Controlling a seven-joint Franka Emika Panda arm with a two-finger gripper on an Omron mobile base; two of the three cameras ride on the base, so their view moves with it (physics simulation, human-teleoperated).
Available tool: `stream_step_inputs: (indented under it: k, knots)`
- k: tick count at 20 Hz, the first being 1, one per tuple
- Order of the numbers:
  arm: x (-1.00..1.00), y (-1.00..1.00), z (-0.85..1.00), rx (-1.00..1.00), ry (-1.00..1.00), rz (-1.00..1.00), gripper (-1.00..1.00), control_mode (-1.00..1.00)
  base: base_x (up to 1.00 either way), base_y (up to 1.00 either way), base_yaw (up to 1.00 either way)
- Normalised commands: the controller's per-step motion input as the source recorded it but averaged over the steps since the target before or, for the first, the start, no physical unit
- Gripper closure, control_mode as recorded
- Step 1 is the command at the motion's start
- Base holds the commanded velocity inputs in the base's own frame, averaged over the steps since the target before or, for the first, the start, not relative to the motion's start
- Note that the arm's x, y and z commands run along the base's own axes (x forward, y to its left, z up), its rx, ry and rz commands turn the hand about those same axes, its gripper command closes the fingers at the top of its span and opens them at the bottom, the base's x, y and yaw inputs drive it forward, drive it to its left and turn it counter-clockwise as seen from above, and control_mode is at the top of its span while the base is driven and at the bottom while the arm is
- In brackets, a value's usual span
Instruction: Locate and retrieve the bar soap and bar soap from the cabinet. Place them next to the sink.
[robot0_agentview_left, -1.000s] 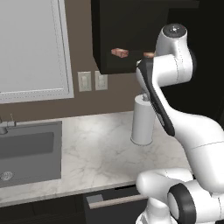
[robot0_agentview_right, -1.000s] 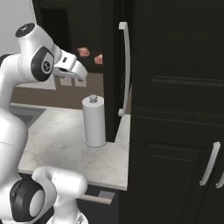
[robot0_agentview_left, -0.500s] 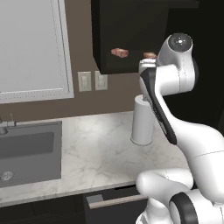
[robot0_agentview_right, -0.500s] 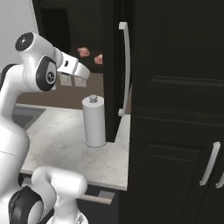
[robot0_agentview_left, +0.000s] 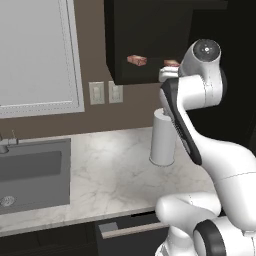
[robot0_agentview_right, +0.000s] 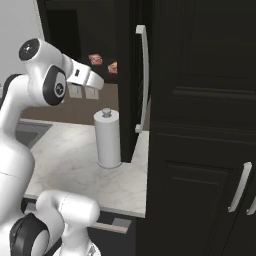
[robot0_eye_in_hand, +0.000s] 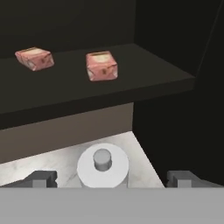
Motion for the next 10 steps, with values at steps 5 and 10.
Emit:
stream_step_inputs:
  k: [5, 10]
  knots:
    - [0.29, -0.1, 0.07, -0.02, 0.0, 0.0, -1.0, -1.0, 0.0, 0.0, 0.0]
    - [0.54, -0.18, 0.0, -0.01, 0.0, 0.0, -1.0, -1.0, 0.0, 0.0, 0.0]
